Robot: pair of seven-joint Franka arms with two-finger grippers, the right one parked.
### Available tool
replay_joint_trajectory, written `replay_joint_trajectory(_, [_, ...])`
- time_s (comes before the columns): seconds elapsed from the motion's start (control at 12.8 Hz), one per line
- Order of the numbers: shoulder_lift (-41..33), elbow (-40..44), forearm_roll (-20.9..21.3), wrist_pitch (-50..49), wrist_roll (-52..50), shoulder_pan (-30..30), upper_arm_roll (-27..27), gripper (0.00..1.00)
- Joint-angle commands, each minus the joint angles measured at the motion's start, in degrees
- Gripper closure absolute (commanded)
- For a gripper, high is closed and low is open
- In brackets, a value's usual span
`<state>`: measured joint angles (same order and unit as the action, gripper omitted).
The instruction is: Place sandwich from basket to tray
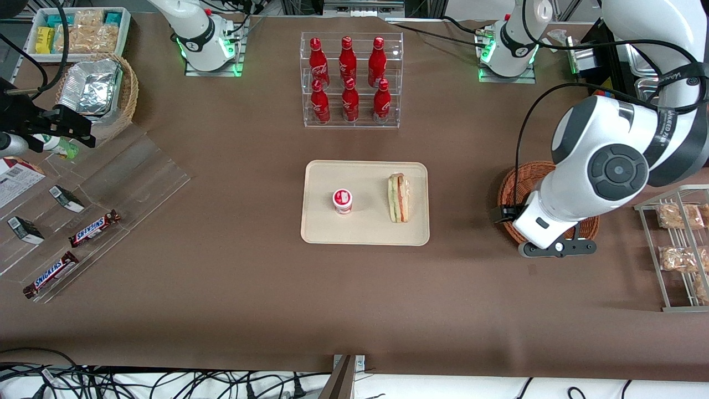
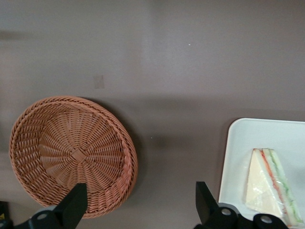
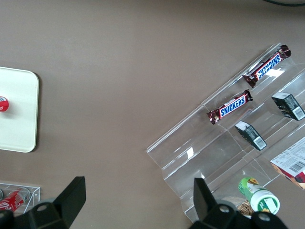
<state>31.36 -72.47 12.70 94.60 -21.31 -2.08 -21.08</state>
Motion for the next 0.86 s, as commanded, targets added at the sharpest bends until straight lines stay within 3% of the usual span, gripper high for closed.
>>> replay_joint_trajectory(0.0, [-0.16,1.36,-5.73,-1.08,10.36,1.11,6.55,0.00])
replay_joint_trajectory(0.16, [-0.77,1.28,-10.22,-1.08,18.89,1.82,12.53,0.00])
replay_joint_trajectory(0.39, [-0.69,1.28,-12.60,-1.08,27.79,1.73,16.58,0.00])
replay_joint_trajectory(0.78, [-0.86,3.91,-12.17,-1.43,27.90,1.82,16.95,0.00])
